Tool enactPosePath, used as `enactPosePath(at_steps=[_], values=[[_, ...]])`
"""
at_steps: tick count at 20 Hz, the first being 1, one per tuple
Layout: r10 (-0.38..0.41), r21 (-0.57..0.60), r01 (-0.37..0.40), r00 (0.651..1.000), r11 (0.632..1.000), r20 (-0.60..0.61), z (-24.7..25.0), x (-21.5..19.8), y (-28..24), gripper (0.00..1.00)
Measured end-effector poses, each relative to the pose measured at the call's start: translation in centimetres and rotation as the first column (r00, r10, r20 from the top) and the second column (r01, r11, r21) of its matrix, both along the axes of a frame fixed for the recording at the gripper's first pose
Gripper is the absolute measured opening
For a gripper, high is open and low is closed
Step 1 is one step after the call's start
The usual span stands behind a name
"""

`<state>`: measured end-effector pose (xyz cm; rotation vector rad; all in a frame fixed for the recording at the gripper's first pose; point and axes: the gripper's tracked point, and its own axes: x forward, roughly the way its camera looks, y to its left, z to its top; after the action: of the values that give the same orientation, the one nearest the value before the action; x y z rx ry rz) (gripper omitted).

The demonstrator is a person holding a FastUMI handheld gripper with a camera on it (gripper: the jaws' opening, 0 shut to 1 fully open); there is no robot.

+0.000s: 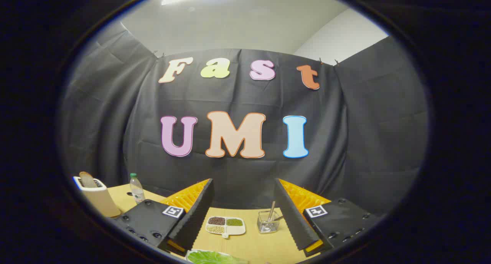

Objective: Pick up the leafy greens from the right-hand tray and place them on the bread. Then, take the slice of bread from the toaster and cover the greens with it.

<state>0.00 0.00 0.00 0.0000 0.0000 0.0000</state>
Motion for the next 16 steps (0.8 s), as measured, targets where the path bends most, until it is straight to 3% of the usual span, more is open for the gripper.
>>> enactPosePath(at_steps=[16], values=[[0.023, 0.009, -0.023, 0.997, 1.0, -0.074, -3.4, 0.7, -0.7, 0.99]])
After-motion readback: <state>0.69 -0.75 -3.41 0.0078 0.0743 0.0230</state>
